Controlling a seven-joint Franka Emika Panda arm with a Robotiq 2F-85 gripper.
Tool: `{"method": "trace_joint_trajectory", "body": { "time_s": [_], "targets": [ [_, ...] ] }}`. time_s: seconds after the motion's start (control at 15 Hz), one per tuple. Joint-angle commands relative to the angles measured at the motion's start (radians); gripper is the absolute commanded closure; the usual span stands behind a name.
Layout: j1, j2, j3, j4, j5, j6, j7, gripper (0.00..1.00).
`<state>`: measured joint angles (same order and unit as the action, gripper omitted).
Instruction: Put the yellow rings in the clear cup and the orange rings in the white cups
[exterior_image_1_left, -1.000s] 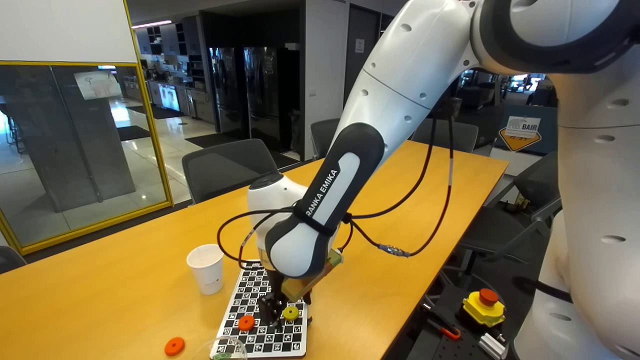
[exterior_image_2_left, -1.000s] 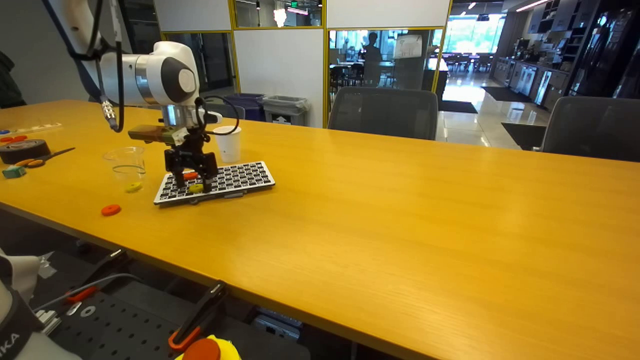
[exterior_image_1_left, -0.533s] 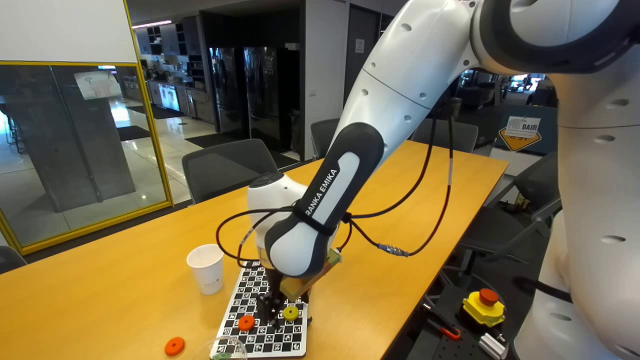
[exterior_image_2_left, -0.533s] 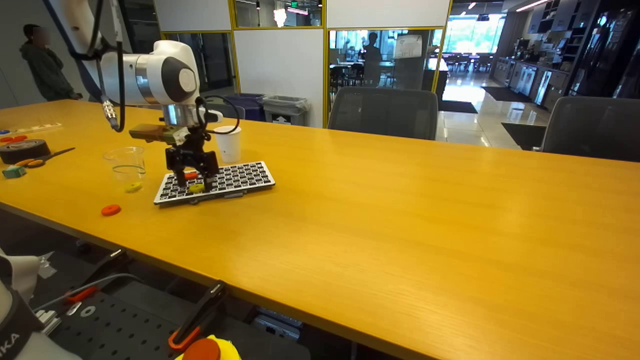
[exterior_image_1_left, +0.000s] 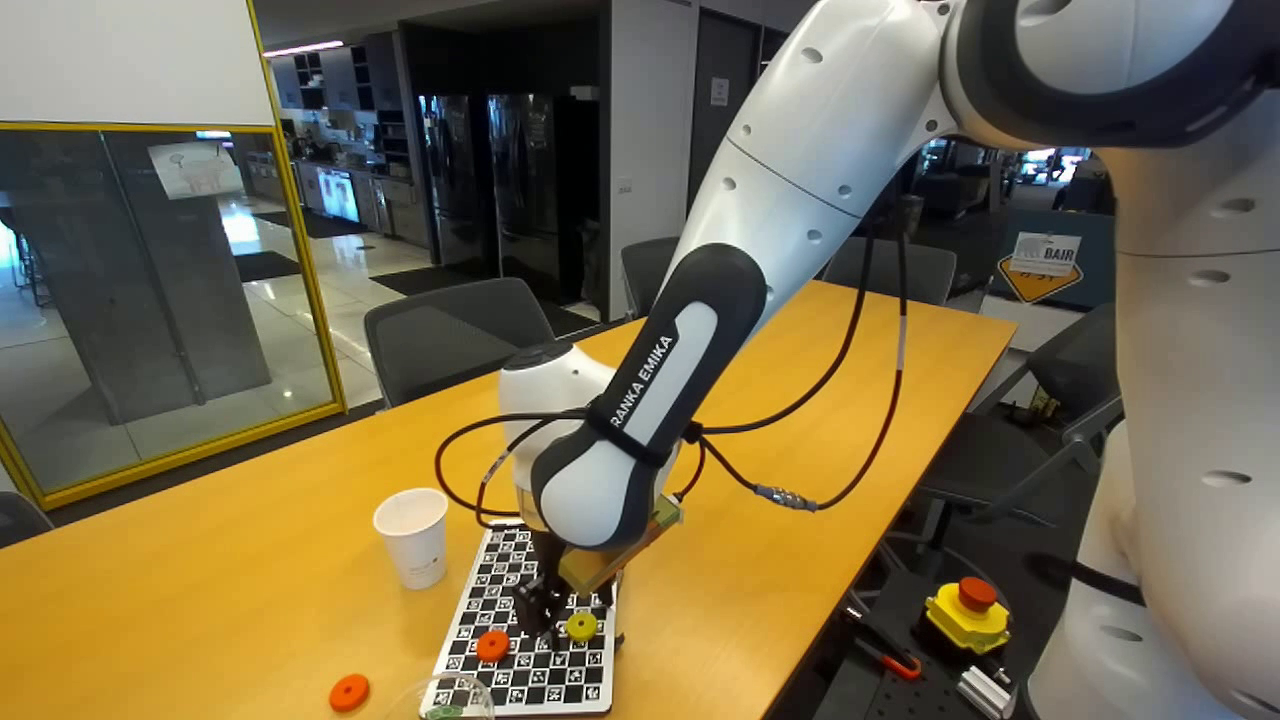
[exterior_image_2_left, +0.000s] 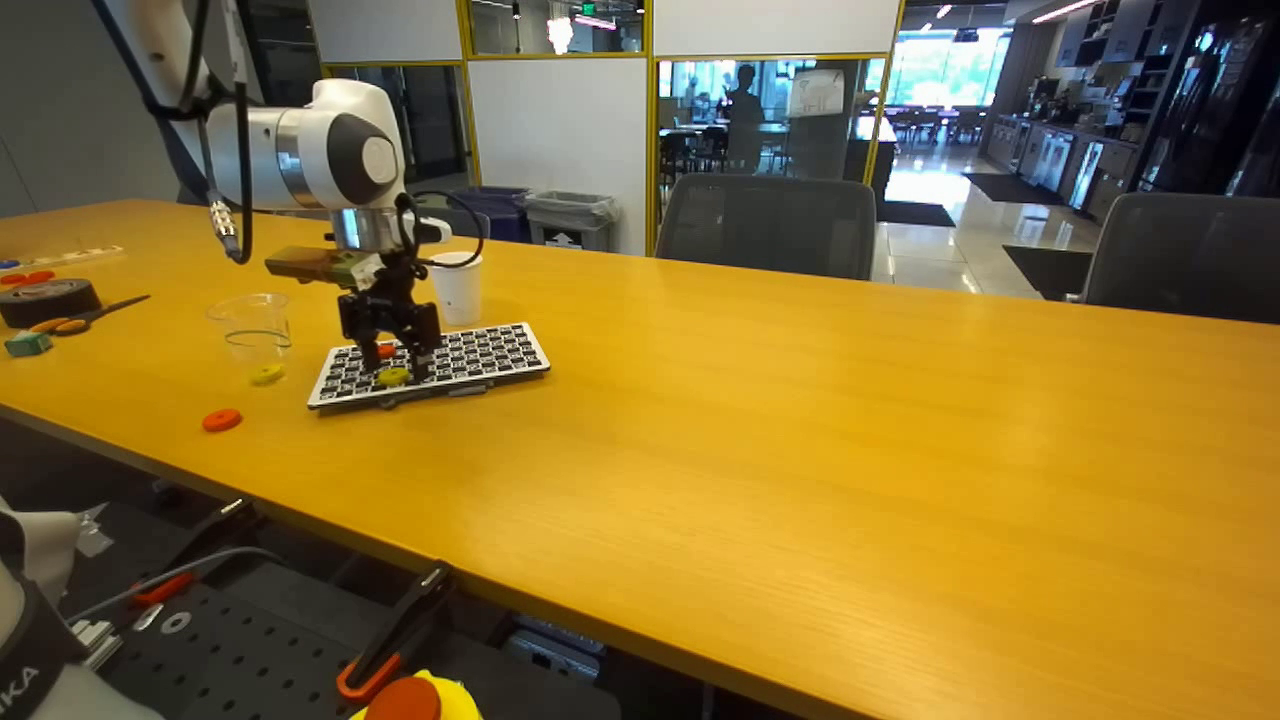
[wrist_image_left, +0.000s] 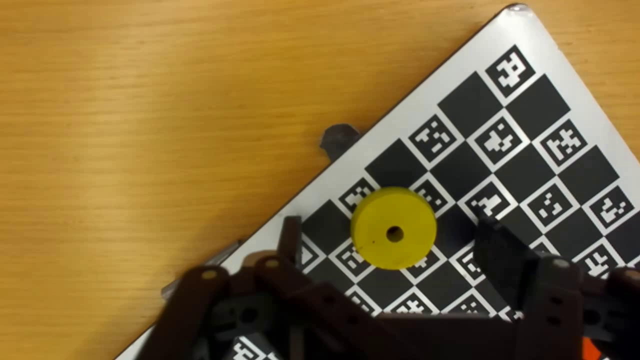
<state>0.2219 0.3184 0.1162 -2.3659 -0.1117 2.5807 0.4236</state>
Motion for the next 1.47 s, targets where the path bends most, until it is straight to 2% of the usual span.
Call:
{"method": "trace_joint_trajectory", "body": {
  "time_s": [0.0,0.33,0.47,0.87,1.4],
  "targets": [
    [0.012,-0.003,-0.016,0.004,0.017,0.021,-0.014,0.41],
    [0.014,-0.007,-0.022,0.008,0.012,0.014,-0.008,0.81],
    [0.016,-0.018,-0.021,0.011,0.012,-0.013,-0.006,0.77],
    [0.051,-0.101,0.007,0.011,0.002,-0.037,0.002,0.77],
    [0.114,-0.202,0.096,0.036,-0.019,-0.107,0.004,0.77]
  ]
}}
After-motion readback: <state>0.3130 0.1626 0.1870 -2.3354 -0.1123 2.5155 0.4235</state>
